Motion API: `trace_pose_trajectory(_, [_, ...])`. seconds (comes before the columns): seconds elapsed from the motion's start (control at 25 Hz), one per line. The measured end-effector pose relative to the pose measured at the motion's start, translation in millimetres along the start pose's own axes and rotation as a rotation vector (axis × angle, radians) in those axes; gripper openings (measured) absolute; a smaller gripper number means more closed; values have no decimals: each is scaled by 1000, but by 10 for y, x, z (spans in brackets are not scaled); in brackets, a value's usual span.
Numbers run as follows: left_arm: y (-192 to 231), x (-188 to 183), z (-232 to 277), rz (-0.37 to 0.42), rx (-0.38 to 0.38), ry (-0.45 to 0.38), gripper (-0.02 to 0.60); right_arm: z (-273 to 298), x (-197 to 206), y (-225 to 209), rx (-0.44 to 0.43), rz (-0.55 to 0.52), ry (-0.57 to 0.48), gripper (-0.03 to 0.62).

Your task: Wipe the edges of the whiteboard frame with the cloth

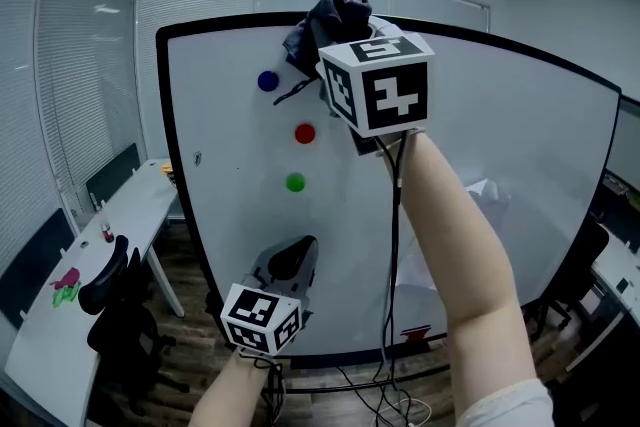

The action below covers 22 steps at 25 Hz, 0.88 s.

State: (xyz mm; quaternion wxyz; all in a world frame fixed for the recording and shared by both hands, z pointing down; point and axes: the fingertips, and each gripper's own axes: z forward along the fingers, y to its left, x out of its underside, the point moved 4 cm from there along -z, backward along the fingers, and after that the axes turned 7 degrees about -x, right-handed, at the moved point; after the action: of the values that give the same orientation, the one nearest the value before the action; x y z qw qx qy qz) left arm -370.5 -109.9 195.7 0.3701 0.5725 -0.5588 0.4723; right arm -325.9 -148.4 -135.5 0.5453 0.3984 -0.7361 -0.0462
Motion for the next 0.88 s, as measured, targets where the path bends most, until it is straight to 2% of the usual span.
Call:
trace_pose_trajectory(0.16, [-358, 173, 225, -22, 14, 32, 20, -233, 85, -350, -6, 17, 0, 78])
trace_pose_trajectory(0.36, [-715, 226, 424, -53, -2, 17, 20, -593, 197, -810, 30, 27, 8, 78])
trace_pose_trajectory(0.56, [-1127, 189, 612, -30, -1, 4, 20, -967, 377, -1251, 59, 28, 30, 78])
trace_pose_trajectory(0.88, [-1643, 229, 743, -31, -22, 39, 20, -1359, 526, -1860, 81, 44, 77, 78])
